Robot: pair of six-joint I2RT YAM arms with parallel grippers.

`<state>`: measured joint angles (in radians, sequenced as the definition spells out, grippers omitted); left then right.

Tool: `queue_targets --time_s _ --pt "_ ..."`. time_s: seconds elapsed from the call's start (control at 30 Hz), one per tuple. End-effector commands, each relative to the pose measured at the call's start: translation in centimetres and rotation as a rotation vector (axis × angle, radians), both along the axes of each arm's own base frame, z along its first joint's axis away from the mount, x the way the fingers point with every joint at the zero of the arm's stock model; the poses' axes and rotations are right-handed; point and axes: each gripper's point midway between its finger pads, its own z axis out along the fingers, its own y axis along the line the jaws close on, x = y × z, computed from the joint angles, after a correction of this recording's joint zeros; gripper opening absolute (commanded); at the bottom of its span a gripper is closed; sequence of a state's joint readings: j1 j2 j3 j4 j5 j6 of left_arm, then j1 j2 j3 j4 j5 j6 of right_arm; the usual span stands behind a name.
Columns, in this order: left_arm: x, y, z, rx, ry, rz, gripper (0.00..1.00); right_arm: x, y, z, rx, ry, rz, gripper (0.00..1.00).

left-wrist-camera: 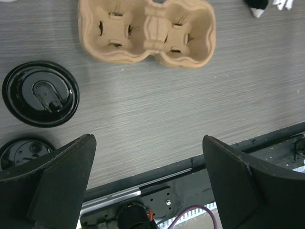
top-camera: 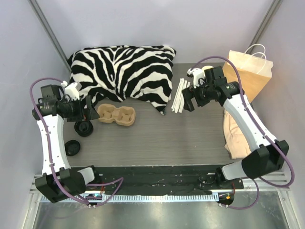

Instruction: Pack the takeout coffee

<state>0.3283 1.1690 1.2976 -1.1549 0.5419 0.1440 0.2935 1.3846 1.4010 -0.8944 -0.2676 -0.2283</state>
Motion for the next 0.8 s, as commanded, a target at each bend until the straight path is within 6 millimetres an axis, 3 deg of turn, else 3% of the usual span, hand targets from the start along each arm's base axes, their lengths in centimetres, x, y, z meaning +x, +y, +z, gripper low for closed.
queue_targets --time_s 0.0,0.03,0.17,0.2,0.37,0.57,0.6,0.77 --pt "0.6 1.0 -0.1 0.066 -0.015 0.014 1.0 4.6 0.6 3.1 -0.001 -0.135 -0.048 1.0" --pt "0.8 1.1 0.3 0.064 -0.018 0.022 1.0 5.7 0.5 3.0 -0.014 -0.146 -0.064 1.0" --pt "1.9 1.0 0.8 0.018 -0.005 0.059 1.0 8.8 1.1 6.0 -0.052 -0.231 -0.005 1.0" --pt "2.1 1.0 0.8 0.01 -0.005 0.062 1.0 9.0 0.8 5.7 -0.085 -0.211 0.013 1.0" --pt "3.1 0.5 1.2 -0.052 -0.001 0.072 1.0 12.4 -0.1 7.9 -0.072 -0.229 -0.063 1.0" --pt "3.7 0.4 1.3 -0.065 0.005 0.072 1.0 16.6 -3.2 7.9 -0.063 -0.234 -0.209 1.0" --pt "3.7 0.5 1.3 -0.066 0.004 0.073 1.0 17.5 -4.3 6.7 -0.066 -0.206 -0.242 1.0" --pt "4.1 -0.1 1.4 -0.107 0.008 0.059 1.0 19.6 -7.2 5.6 -0.047 -0.182 -0.311 0.94"
